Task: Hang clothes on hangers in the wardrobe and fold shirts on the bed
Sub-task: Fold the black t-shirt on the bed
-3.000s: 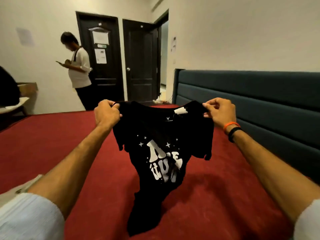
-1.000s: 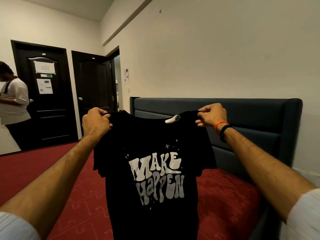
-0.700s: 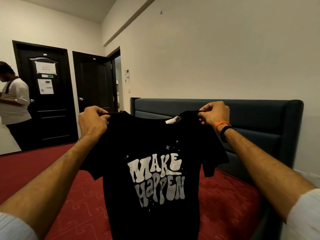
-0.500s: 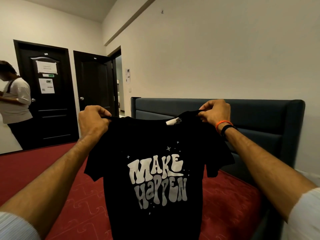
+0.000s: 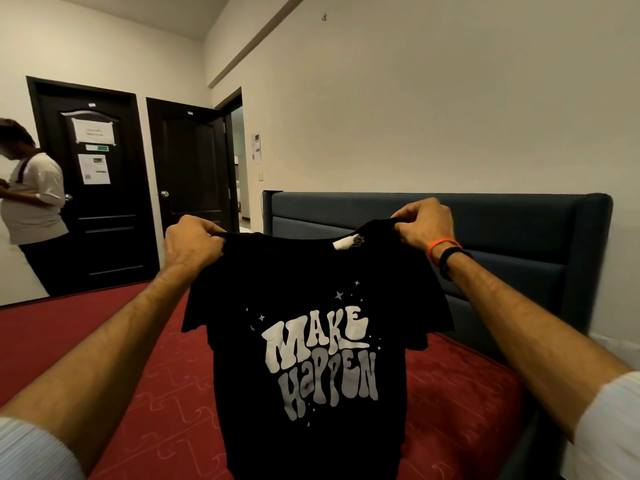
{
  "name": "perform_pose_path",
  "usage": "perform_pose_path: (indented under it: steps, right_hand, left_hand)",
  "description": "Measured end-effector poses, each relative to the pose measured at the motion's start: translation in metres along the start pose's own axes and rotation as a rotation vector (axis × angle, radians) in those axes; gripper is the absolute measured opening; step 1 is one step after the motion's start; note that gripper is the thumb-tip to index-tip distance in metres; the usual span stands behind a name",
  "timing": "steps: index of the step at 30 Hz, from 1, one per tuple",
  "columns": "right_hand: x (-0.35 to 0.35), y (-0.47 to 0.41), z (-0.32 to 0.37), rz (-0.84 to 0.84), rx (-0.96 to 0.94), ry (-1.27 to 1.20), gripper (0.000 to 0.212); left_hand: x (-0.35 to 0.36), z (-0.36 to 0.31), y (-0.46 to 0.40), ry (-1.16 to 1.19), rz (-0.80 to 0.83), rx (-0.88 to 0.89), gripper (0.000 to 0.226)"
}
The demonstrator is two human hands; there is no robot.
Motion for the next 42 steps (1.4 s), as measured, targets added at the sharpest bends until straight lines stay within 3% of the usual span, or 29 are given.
perform_pose_path:
  steps: [6,9,11,14,16,20,24,42]
  right_hand:
    - [0.003,0.007,-0.002,0.108,0.164,-0.063,0.023]
    - [0.005,0.01,-0.001,0.12,0.265,-0.171,0.015]
    - [0.004,0.003,-0.001,0.018,0.158,-0.112,0.014]
    - [-0.002,0.002,0.005,-0.083,-0.058,0.071,0.008]
    - [-0.007,0.002,0.005,-0.145,-0.086,0.054,0.012]
    - [-0.004,-0.002,0.0,-0.049,-0.107,0.075,0.013]
    - [-0.009,-0.002,0.003,-0.153,-0.137,-0.031,0.013]
    - [-0.003,0.005,0.007,-0.055,-0.118,-0.032,0.019]
  left_hand:
    - [0.001,0.003,0.001,0.071,0.006,-0.149,0.019]
    - [0.002,0.001,0.001,0.115,-0.038,-0.169,0.018]
    - [0.0,-0.008,0.003,0.094,-0.098,-0.053,0.018]
    - [-0.006,-0.03,0.011,-0.047,-0.141,0.259,0.018]
    - [-0.012,-0.036,0.013,-0.058,-0.187,0.322,0.018]
    - [-0.016,-0.034,0.009,-0.08,-0.209,0.284,0.018]
    - [-0.02,-0.033,0.012,-0.025,-0.27,0.209,0.021]
    - [-0.02,-0.018,0.008,-0.001,-0.318,0.087,0.023]
Point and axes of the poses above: each hand's wrist, its own y-axis away from the middle knuckle, its own x-axis out of the palm, z = x × y, the point moved 5 cm from there along -y, towards the middle knuckle, and after that the axes turned 15 degrees about -z, right-handed, at the moved point
